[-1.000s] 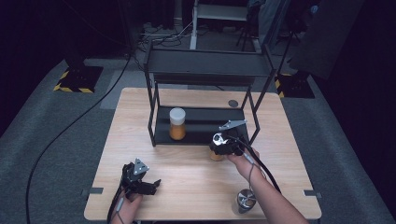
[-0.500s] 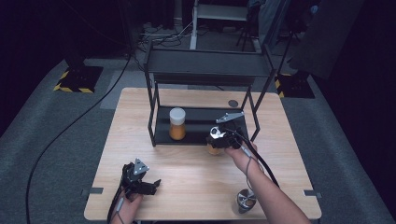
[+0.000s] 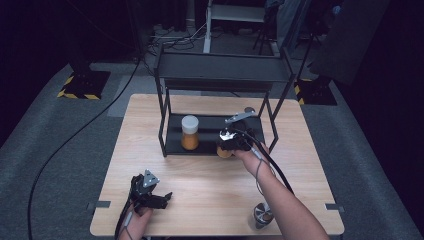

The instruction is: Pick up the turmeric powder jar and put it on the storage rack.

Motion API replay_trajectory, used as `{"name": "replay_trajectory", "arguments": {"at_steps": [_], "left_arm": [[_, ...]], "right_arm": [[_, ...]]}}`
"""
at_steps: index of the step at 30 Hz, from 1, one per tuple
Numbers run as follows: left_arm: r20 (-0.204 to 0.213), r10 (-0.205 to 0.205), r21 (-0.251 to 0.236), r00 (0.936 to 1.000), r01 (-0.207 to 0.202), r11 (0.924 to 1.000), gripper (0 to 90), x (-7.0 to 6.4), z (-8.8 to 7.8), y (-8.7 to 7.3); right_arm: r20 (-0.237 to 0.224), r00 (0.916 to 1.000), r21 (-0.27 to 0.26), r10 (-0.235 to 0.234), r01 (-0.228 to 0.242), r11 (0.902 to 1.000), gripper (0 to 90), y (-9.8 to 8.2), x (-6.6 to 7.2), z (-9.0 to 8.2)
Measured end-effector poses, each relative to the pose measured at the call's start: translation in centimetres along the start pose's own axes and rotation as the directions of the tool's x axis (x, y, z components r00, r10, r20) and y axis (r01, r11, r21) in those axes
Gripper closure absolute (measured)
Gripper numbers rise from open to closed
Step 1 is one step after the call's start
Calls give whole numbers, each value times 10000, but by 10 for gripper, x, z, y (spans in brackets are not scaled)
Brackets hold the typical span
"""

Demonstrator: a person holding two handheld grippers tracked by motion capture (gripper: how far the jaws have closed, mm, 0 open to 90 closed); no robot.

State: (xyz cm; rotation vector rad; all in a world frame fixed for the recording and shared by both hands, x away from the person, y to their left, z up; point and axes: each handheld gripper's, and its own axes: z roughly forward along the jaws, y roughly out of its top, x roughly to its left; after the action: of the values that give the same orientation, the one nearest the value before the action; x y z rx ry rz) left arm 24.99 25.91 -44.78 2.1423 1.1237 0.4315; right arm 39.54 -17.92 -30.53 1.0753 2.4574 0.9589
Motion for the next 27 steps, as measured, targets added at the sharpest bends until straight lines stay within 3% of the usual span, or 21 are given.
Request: {"name": "replay_trajectory", "arguments": {"at_steps": [10,27], "left_arm": [[-2,5,-3,10000,-5,10000,19,0,0,0],[13,14,5,10000,-14,10000,19,0,0,0]], "right_arm": [[46,10000,99,14,-14,10000,319,15,2,18],[162,9999,397,40,-47,9992,319,23,3,52]]}}
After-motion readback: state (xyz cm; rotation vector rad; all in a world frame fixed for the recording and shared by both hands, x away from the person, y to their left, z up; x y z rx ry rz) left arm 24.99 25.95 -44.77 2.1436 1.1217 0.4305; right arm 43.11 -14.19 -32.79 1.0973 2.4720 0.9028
